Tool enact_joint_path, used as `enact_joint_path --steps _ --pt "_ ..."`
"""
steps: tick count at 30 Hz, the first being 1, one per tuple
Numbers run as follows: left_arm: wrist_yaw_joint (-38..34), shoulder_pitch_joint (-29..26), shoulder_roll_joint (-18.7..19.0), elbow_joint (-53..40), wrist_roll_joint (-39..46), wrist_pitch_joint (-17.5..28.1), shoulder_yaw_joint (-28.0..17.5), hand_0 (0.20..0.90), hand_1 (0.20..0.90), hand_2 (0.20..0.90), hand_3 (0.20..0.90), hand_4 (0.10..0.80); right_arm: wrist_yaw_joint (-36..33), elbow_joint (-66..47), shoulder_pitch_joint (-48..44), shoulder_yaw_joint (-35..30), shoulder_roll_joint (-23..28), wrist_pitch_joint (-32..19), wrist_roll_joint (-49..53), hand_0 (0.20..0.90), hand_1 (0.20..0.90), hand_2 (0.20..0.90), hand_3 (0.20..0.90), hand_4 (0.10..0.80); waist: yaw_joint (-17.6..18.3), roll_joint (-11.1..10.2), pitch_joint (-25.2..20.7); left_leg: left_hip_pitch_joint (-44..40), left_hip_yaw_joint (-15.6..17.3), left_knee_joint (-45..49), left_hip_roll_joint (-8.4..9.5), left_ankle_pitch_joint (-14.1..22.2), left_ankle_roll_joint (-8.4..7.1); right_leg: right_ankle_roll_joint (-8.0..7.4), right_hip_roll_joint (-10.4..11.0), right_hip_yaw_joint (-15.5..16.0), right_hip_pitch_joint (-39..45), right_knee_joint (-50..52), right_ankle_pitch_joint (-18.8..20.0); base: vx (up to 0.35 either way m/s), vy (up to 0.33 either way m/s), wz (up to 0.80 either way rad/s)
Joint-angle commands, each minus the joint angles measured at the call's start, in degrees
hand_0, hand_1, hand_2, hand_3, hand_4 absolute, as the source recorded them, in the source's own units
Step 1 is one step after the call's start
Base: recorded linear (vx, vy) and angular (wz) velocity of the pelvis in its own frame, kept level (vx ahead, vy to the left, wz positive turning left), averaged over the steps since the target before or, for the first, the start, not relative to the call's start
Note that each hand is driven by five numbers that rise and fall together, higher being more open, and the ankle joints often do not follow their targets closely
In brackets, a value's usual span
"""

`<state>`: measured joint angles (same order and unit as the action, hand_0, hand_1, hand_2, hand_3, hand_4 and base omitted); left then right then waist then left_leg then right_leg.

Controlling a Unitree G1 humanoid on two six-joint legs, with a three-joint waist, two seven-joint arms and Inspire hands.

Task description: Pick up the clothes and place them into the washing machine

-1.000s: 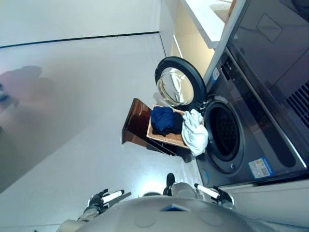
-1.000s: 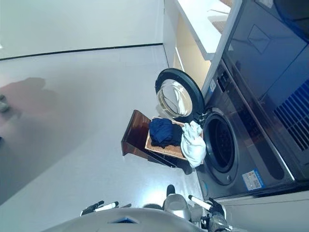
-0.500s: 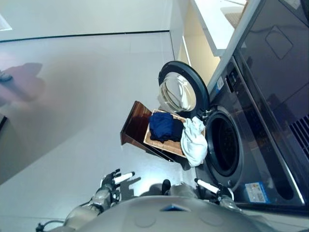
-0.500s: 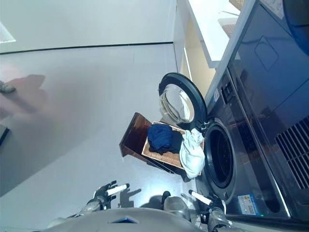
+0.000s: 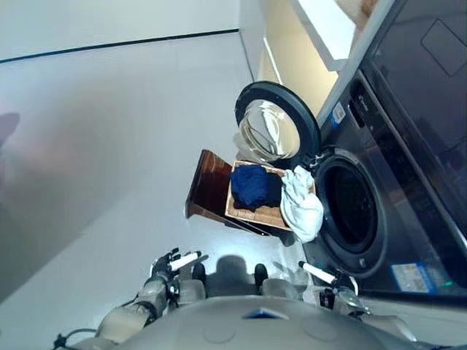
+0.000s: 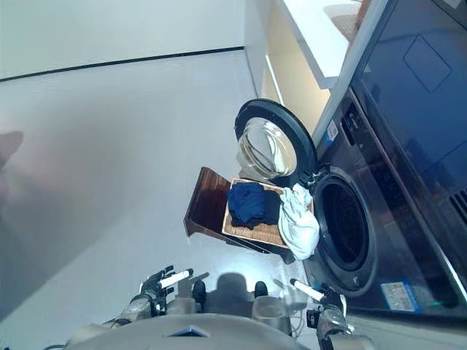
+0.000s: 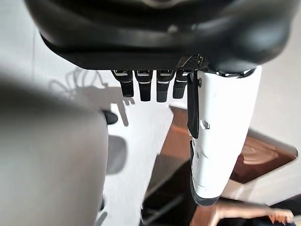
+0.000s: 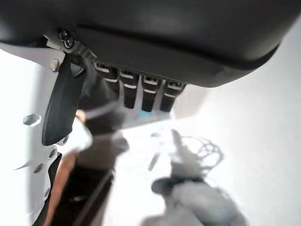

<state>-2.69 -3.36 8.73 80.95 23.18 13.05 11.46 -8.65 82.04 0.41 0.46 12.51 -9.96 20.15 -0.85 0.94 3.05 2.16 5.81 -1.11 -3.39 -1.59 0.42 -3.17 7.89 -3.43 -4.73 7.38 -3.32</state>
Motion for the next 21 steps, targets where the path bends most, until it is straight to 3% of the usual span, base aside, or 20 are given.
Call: enact_joint_path --steps 1,9,16,18,19,20,21 --pt "-1.0 -0.3 2.3 1.3 -0.7 2.0 -2.1 0.900 0.900 0.900 0.900 0.800 -1.1 1.2 -2.1 -1.0 1.5 -1.6 0.3 0.900 0.900 0.900 0.900 0.800 -0.3 -2.2 -1.1 6.4 -3.4 4.8 -0.87 -0.7 -3.85 -6.36 4.1 -0.6 6.9 -3.1 2.4 0.094 0.134 -0.39" --pt "-1.0 -0.8 2.5 0.5 -0.1 2.1 -2.2 0.900 0.900 0.900 0.900 0.800 -1.0 0.5 -2.5 0.1 0.9 -1.5 -0.8 0.900 0.900 0.900 0.900 0.800 -0.1 -2.6 -1.8 4.8 -3.6 3.6 0.25 0.2 -3.13 -7.22 5.1 0.7 7.9 -4.1 3.6 0.078 0.070 -0.04" --pt "0.2 1.5 1.3 2.1 -1.1 1.4 -2.8 0.900 0.900 0.900 0.900 0.800 -0.7 -0.2 -2.5 0.6 0.5 -1.6 -1.7 0.900 0.900 0.900 0.900 0.800 -0.6 -3.8 -2.9 4.0 -4.3 5.8 1.87 3.2 -2.24 -8.01 6.5 0.9 9.3 -4.6 5.9 0.068 0.037 0.04" --pt "0.8 2.3 1.1 3.0 -1.8 1.1 -3.2 0.900 0.900 0.900 0.900 0.800 -0.4 -0.4 -2.5 0.5 0.6 -1.7 -2.1 0.900 0.900 0.900 0.900 0.800 -0.7 -4.3 -3.2 4.2 -4.5 6.7 2.67 3.9 -1.88 -8.46 7.1 0.7 9.5 -4.4 7.8 0.040 0.057 0.04" --pt "1.2 2.8 1.1 4.0 -2.3 0.9 -3.5 0.900 0.900 0.900 0.900 0.800 -0.2 -0.4 -2.7 0.3 0.8 -1.8 -1.9 0.900 0.900 0.900 0.900 0.800 -0.7 -4.7 -3.5 4.1 -4.6 6.7 3.81 4.4 -1.39 -8.84 7.9 0.2 8.9 -2.8 11.0 0.026 0.043 0.10" --pt "1.2 2.8 1.1 4.0 -2.3 0.9 -3.5 0.900 0.900 0.900 0.900 0.800 -0.2 -0.4 -2.7 0.3 0.8 -1.8 -1.9 0.900 0.900 0.900 0.900 0.800 -0.7 -4.7 -3.5 4.1 -4.6 6.7 3.82 4.5 -1.37 -8.85 8.0 0.1 8.9 -2.8 11.1 0.046 0.139 0.11" --pt "1.3 2.9 1.5 4.3 -2.7 0.7 -3.7 0.900 0.900 0.900 0.900 0.800 -0.2 -1.0 -3.1 0.2 1.0 -2.0 -1.7 0.900 0.900 0.900 0.900 0.800 -0.6 -4.5 -3.1 3.9 -4.8 7.0 5.09 5.1 -0.42 -8.40 8.8 -1.0 6.6 2.2 14.7 0.016 0.150 0.08"
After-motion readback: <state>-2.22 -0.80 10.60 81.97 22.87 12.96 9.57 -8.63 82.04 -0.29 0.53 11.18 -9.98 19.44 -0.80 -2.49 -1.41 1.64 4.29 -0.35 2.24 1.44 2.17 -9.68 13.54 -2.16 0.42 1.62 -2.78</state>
